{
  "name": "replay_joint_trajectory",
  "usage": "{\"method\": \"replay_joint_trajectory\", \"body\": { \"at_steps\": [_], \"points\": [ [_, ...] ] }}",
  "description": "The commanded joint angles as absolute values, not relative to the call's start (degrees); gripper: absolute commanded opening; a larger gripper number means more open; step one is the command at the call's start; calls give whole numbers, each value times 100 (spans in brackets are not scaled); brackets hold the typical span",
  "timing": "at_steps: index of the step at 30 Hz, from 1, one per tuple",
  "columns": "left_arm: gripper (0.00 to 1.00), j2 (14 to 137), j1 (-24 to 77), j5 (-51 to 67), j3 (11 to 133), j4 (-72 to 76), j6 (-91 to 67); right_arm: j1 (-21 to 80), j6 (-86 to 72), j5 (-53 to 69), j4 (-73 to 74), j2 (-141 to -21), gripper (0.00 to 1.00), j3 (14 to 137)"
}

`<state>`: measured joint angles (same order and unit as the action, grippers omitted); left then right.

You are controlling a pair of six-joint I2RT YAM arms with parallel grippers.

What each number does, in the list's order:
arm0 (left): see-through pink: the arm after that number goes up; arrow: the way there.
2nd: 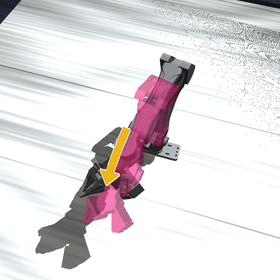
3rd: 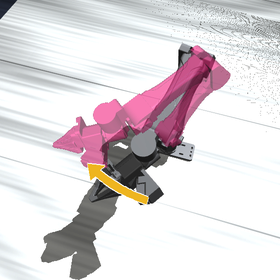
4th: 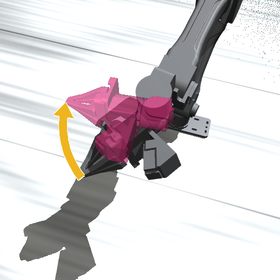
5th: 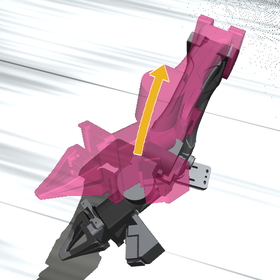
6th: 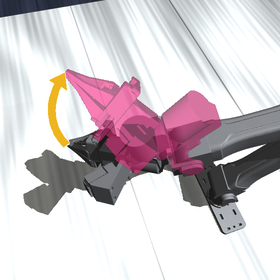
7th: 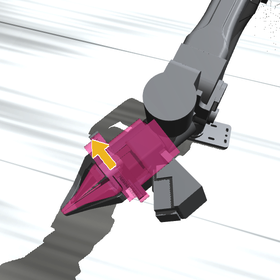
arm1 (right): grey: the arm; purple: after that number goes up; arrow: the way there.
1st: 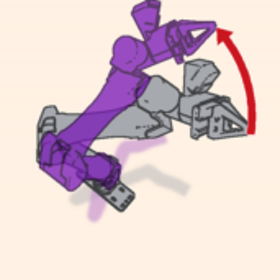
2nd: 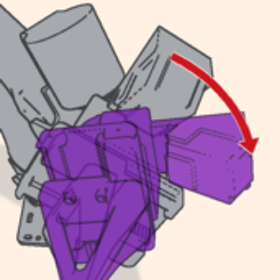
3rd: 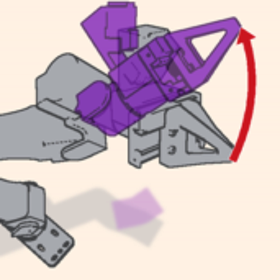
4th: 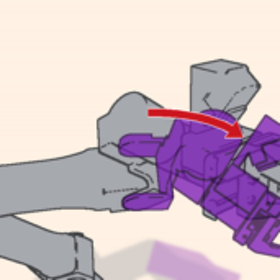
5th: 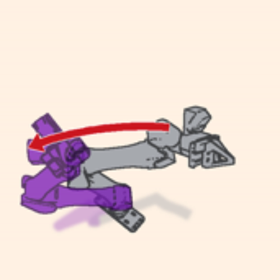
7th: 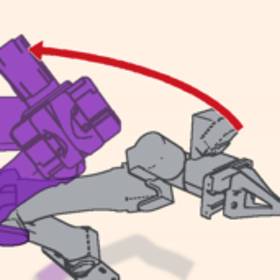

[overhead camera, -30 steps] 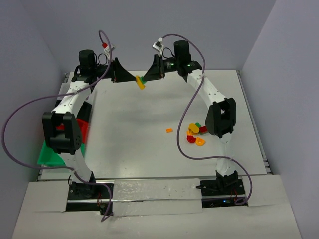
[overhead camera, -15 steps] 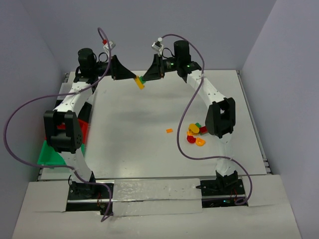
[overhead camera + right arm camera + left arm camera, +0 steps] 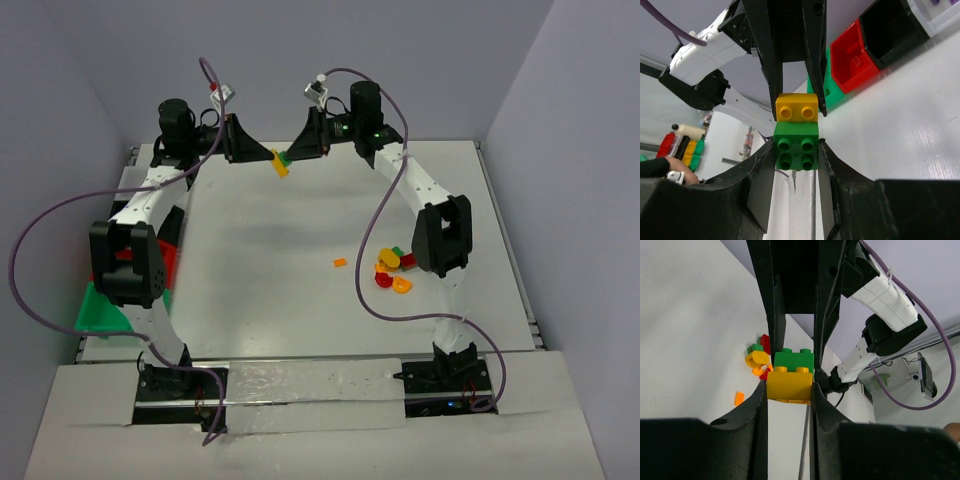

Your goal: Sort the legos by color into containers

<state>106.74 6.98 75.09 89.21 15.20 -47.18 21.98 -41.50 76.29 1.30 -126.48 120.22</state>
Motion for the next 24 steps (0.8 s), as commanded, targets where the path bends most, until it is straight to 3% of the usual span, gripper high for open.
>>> {"method": "replay_joint_trajectory", "body": {
  "at_steps": [1,7,15,17,19,24],
  "points": [
    [0,10444,626,7700,8838,1358,-4493,2172,-4105,7699,-44,-12420,0,11997],
    [0,10036,80,7611,8341,392,-3577,1976,-4141,7631,54,-12240,0,11911],
    [0,9936,-832,7081,9016,-3508,-170,1608,-3198,7432,1017,-12052,0,11778],
    [0,9892,-1076,6574,9176,-4104,415,1550,-2673,7225,1564,-12059,0,11909],
    [0,9631,-1524,5623,9220,-4429,626,1553,-1221,6364,3022,-11985,0,12265],
    [0,8819,-2220,2962,8658,-3677,565,1635,-190,4974,3784,-11424,0,11785]
  ]
}}
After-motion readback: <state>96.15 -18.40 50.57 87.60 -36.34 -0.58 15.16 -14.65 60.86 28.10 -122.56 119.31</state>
